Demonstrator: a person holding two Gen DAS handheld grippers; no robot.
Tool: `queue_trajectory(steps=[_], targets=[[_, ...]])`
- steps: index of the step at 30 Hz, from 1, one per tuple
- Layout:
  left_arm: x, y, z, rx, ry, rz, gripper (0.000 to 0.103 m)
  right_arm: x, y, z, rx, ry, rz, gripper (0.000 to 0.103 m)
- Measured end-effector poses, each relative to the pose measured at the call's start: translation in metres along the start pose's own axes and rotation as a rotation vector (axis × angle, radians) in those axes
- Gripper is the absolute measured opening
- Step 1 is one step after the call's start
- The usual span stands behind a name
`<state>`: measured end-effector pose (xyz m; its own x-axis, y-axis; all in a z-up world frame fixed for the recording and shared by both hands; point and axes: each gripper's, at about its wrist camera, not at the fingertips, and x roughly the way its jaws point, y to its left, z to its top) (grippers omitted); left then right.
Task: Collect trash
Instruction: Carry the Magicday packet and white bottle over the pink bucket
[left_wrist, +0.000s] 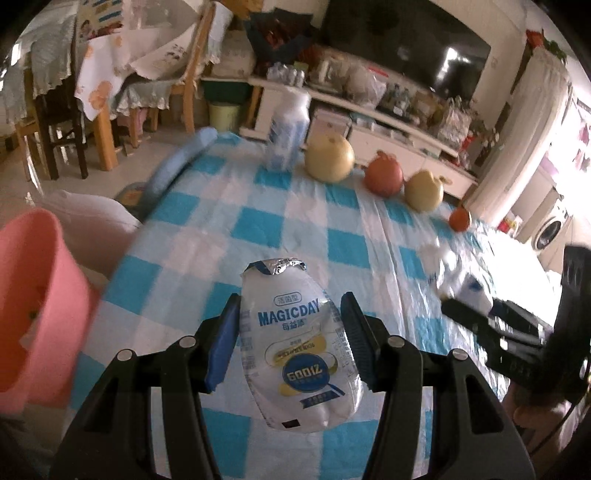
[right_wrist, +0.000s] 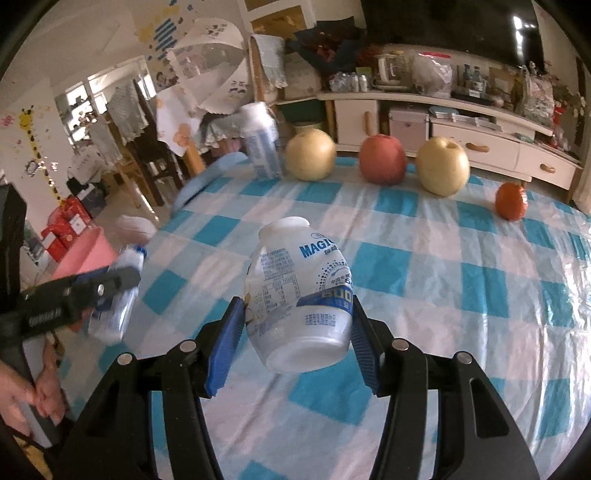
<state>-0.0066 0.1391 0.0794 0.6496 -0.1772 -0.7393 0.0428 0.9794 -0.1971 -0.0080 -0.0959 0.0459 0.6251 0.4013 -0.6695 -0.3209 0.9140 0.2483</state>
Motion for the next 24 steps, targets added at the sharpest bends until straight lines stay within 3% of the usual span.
queue_trajectory(steps=[11,16,24], targets=[[-0.050,0.076,0.023,-0.132,-0.106,0.079,0.056,-0.005,0.082,-0.004,-0.070,0.000,0.109,0.057],[-0.070,0.124,0.027,-0.211,-0.146,0.166,0.056,0.004,0.136,-0.003,-0.131,0.013,0.163,0.057],[-0.097,0.199,0.022,-0.382,-0.200,0.236,0.056,0.029,0.232,0.016,-0.234,0.010,0.259,0.057]])
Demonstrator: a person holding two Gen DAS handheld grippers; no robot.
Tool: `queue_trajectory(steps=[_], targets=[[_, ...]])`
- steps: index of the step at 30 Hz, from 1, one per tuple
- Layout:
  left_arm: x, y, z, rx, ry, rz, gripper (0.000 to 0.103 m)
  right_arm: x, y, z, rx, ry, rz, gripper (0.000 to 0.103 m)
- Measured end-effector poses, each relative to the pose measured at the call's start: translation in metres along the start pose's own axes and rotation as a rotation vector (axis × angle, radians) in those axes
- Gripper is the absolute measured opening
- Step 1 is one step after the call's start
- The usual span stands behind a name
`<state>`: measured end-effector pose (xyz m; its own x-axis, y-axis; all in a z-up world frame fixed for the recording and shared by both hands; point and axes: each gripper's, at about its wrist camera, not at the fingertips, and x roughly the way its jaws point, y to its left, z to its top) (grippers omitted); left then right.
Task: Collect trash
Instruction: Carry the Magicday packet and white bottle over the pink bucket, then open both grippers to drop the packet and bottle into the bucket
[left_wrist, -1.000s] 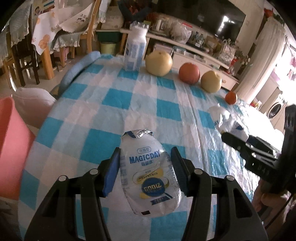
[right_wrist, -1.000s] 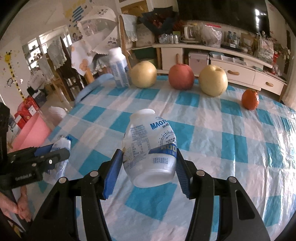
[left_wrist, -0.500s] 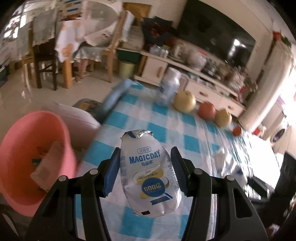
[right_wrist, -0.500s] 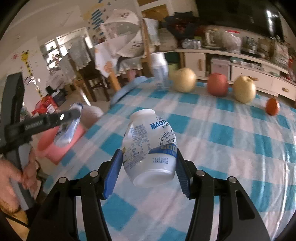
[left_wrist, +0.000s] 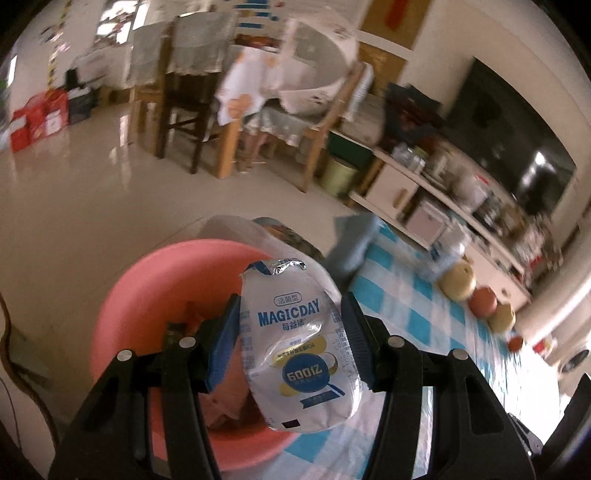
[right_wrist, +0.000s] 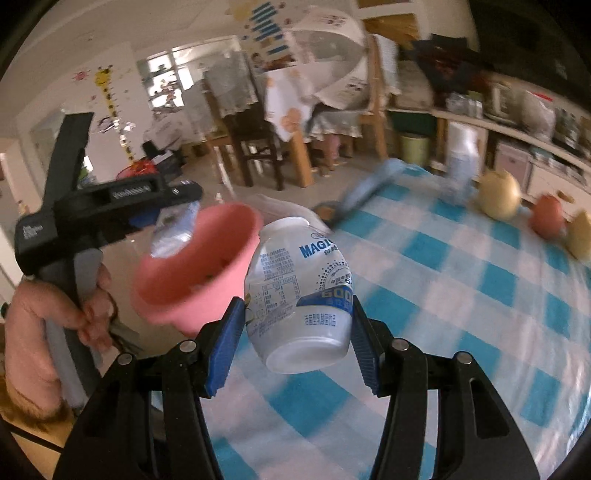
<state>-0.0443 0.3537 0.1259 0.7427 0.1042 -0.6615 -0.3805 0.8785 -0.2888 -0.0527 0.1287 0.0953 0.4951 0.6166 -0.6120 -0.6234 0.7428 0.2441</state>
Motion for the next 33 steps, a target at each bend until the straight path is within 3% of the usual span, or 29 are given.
queue_trajectory(steps=[8,9,10,11,12,13,15,22,29,33], targets=[[0.007,0.043,0.011,-0.108,-0.002,0.039,0.056,0.050,0.059,0.035,-0.095,-0.005,0.044,0.058],[0.008,0.048,0.012,-0.117,-0.001,0.049,0.056,0.061,0.066,0.038,-0.109,0.008,0.052,0.063],[0.009,0.052,0.012,-0.124,0.003,0.064,0.056,0.067,0.069,0.039,-0.115,0.012,0.047,0.077],[0.010,0.054,0.012,-0.125,0.009,0.073,0.056,0.071,0.071,0.039,-0.120,0.010,0.031,0.084],[0.012,0.057,0.013,-0.123,0.019,0.085,0.061,0.076,0.073,0.037,-0.122,0.007,0.013,0.087],[0.014,0.059,0.013,-0.124,0.024,0.101,0.073,0.077,0.072,0.035,-0.118,0.007,0.005,0.087],[0.014,0.061,0.013,-0.126,0.019,0.153,0.083,0.074,0.068,0.029,-0.099,-0.001,-0.005,0.087],[-0.001,0.033,0.016,0.002,-0.048,0.203,0.096,0.041,0.044,0.001,-0.049,-0.025,-0.113,0.091],[-0.012,-0.014,0.005,0.153,-0.113,0.176,0.098,-0.002,0.014,-0.029,0.054,-0.027,-0.192,0.091],[-0.022,-0.047,-0.009,0.274,-0.176,0.198,0.099,-0.031,0.000,-0.044,0.096,-0.040,-0.250,0.091]])
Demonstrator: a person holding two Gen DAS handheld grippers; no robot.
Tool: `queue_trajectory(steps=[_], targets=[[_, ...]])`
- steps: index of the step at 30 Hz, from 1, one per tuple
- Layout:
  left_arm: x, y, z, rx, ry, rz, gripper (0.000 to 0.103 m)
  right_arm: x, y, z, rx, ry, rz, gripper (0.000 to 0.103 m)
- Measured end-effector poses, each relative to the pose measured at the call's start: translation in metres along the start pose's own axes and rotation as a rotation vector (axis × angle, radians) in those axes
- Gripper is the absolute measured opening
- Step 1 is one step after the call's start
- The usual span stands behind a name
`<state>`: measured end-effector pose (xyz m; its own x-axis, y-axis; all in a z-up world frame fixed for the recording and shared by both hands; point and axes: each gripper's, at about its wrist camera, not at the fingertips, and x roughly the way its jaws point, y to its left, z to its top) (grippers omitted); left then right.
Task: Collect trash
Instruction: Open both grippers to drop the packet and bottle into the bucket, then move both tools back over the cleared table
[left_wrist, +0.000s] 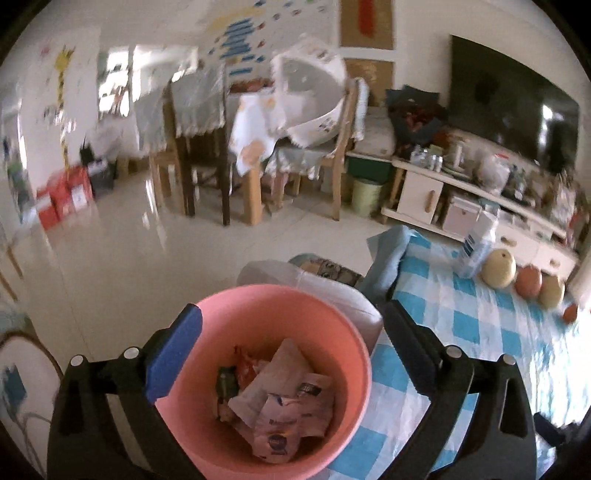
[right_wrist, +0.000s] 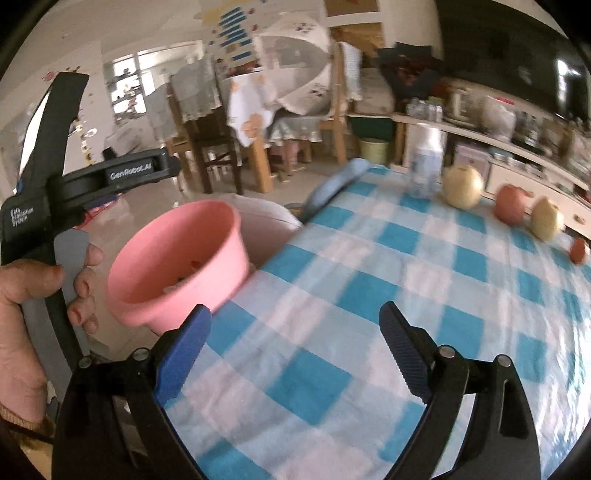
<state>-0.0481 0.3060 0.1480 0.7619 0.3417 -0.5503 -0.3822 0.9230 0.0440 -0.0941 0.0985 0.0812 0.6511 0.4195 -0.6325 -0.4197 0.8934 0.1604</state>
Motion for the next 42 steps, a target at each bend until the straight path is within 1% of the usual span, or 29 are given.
queue_trajectory(steps=[2,6,9,13,17,21,24,27,32,38,42], targets=[[-0.010,-0.013,-0.001,0.033,-0.035,-0.007,0.099,-0.012,-0.008,-0.005,0.017,-0.010,-0.023,0.091],[-0.041,-0.041,-0.006,0.072,-0.126,-0.046,0.099,-0.039,-0.028,-0.013,0.055,-0.033,-0.078,0.091],[-0.058,-0.060,-0.009,0.108,-0.156,-0.085,0.099,-0.060,-0.039,-0.019,0.069,-0.055,-0.112,0.091],[-0.082,-0.082,-0.014,0.156,-0.168,-0.122,0.099,-0.090,-0.053,-0.031,0.077,-0.095,-0.170,0.091],[-0.109,-0.099,-0.027,0.196,-0.170,-0.167,0.099,-0.120,-0.068,-0.042,0.098,-0.135,-0.225,0.091],[-0.144,-0.122,-0.044,0.281,-0.194,-0.203,0.099,-0.155,-0.085,-0.056,0.127,-0.174,-0.286,0.091],[-0.169,-0.134,-0.054,0.314,-0.217,-0.228,0.099,-0.180,-0.092,-0.067,0.135,-0.206,-0.330,0.091],[-0.193,-0.143,-0.062,0.332,-0.231,-0.270,0.099,-0.207,-0.099,-0.079,0.141,-0.240,-0.379,0.094],[-0.235,-0.160,-0.078,0.359,-0.263,-0.341,0.099,-0.247,-0.105,-0.097,0.146,-0.283,-0.453,0.094],[-0.274,-0.178,-0.096,0.407,-0.302,-0.370,0.099,-0.284,-0.107,-0.116,0.164,-0.321,-0.511,0.095],[-0.291,-0.179,-0.101,0.399,-0.314,-0.386,0.099,-0.303,-0.105,-0.125,0.171,-0.342,-0.541,0.095]])
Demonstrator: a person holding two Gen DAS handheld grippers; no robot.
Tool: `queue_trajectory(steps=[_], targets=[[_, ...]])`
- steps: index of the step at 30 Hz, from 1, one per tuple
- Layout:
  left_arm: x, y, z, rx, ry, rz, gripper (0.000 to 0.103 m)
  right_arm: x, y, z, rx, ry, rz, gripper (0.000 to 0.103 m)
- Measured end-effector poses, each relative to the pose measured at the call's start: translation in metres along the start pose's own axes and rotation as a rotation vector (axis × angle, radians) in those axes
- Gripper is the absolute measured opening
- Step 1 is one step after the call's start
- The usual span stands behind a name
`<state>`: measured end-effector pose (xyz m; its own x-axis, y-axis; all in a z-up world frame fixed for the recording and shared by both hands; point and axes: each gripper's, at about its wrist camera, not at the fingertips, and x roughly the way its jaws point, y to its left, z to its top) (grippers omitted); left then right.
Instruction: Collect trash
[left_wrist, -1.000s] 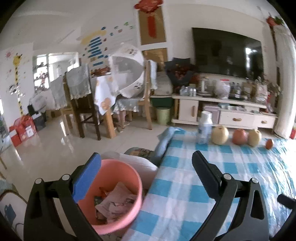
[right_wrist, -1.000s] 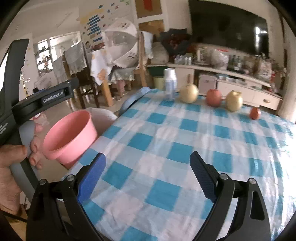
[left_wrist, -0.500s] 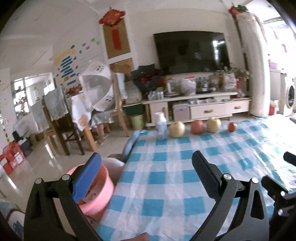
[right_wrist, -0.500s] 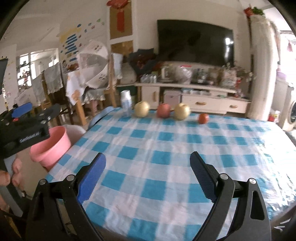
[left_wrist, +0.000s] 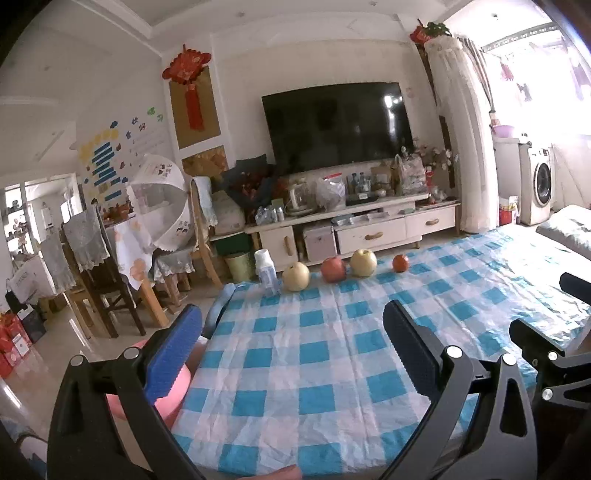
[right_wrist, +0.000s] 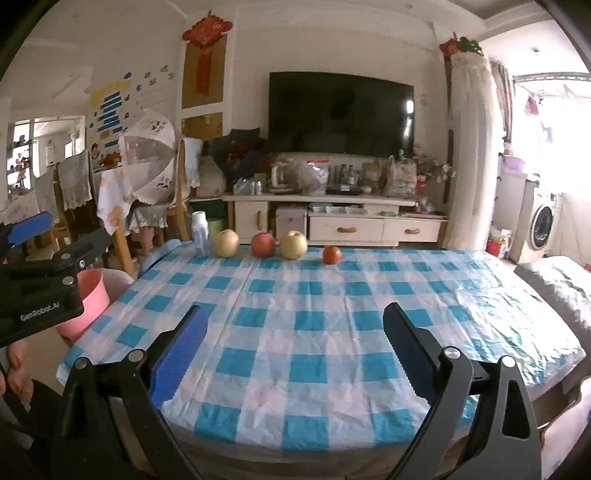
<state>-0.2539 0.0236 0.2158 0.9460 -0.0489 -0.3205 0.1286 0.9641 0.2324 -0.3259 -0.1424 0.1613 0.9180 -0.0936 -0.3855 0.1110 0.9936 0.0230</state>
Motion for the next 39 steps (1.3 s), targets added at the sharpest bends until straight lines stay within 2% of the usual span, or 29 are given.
queue_trajectory(steps=[7,23,39], targets=[[-0.021,-0.003,0.005,-0.030,-0.021,0.011,0.099,-0.022,-0.009,0.002,0.010,-0.025,-0.033,0.096],[-0.038,0.009,0.008,-0.090,-0.046,0.033,0.099,-0.047,-0.008,0.005,-0.008,-0.066,-0.062,0.096],[-0.036,0.024,0.004,-0.138,-0.041,0.056,0.099,-0.055,-0.003,0.008,-0.013,-0.086,-0.033,0.096]])
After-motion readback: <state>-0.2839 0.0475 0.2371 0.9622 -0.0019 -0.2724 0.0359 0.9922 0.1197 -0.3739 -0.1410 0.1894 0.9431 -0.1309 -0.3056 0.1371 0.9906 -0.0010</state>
